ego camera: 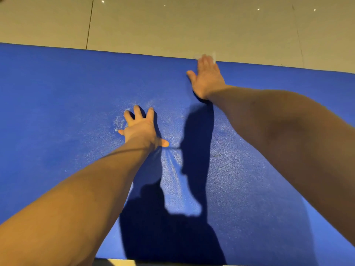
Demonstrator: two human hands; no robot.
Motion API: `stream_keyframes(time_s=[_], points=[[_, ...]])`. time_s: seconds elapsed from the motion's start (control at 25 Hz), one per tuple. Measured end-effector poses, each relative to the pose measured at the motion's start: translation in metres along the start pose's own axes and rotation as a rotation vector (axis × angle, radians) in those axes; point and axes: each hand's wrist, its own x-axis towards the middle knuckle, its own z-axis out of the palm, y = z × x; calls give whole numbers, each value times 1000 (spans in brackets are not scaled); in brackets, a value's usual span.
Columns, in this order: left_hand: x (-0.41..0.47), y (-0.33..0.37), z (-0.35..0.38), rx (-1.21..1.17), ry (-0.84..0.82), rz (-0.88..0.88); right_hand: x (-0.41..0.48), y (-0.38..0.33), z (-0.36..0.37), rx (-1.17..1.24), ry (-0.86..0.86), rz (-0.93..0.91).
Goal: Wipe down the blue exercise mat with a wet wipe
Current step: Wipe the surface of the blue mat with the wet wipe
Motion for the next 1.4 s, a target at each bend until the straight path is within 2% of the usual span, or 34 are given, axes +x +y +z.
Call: stream_keyframes(time_s=[0.08, 0.2, 0.28, 0.36, 0.48, 0.56, 0.68, 0.8, 0.92, 1.04, 1.12, 1.16, 1.32, 1.4], points=[[0, 0, 0, 3, 4, -1, 2, 14, -6, -38, -25, 162], [0, 1, -1, 7, -6, -4, -4, -7, -4, 46, -4, 253], [0, 2, -1, 5, -6, 0, -17, -40, 10, 39, 41, 169], [0, 1, -1, 4, -5, -2, -39, -71, 28, 40, 76, -23], [-1, 1, -1, 15, -7, -2, -55, -67, 33, 107, 26, -269], [-1, 1, -2, 18, -4, -3, -49, -37, 21, 95, 68, -193], [0, 1, -2, 17, -5, 5, -34, 16, 9, -73, 32, 86], [-1, 2, -3, 20, -10, 5, -40, 7, 19, -130, 33, 181], [-2, 2, -2, 35, 1, 8, -65, -36, 42, -112, 153, 29], [-4, -1, -1, 33, 34, 24, -100, -70, 71, 40, 86, -258], [-6, -2, 1, 35, 47, 30, -115, -64, 79, 75, 76, -348], [-9, -4, 2, 35, 51, 29, -114, -52, 77, 98, 102, -340], [-23, -11, 11, -21, 82, 34, -113, 5, 64, 9, 141, -72], [-35, -14, 18, -37, 112, 33, -128, 5, 71, 49, 146, -74]])
